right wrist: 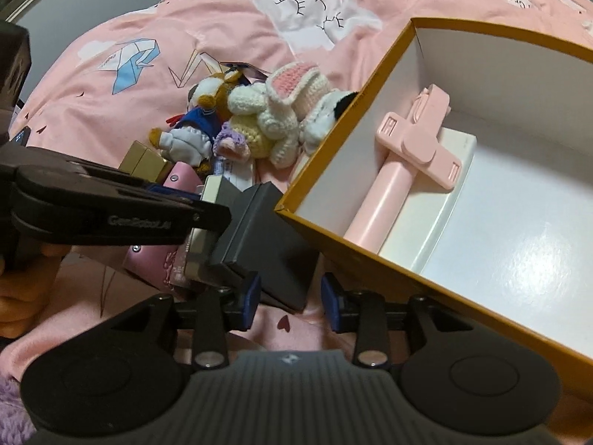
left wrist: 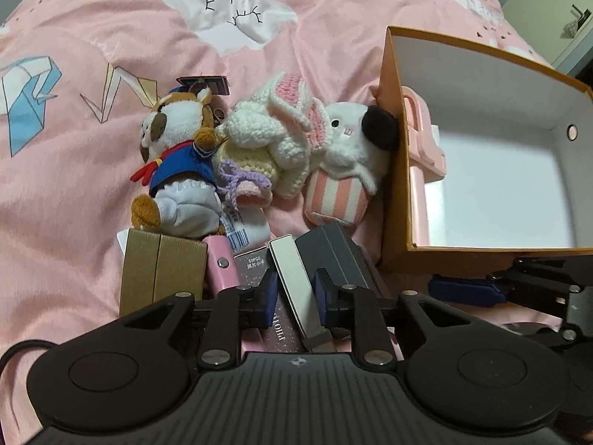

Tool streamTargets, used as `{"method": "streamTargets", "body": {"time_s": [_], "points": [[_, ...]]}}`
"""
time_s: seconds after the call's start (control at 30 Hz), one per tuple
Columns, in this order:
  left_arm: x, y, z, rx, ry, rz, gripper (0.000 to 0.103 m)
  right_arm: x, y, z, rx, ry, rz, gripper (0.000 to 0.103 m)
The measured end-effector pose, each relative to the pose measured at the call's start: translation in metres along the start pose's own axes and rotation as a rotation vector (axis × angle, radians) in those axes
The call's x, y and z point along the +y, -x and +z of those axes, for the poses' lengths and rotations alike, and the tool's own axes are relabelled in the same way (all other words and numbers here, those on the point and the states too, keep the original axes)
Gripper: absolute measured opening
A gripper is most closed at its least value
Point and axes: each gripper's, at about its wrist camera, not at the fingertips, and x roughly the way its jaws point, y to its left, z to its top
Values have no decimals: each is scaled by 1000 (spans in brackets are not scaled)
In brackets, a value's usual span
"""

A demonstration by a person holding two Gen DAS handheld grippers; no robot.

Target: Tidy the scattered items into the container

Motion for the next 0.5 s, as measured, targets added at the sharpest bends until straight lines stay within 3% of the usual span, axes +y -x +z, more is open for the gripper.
{"method": "streamTargets", "body": {"time_s": [0.13,0.5], "points": [[-10,1,-2,-26,-43,42,25,1,1,-1,-7,2,3,40],[11,28,-23,-57,50,1,22,26,1,9,-51,121,81,52]]}}
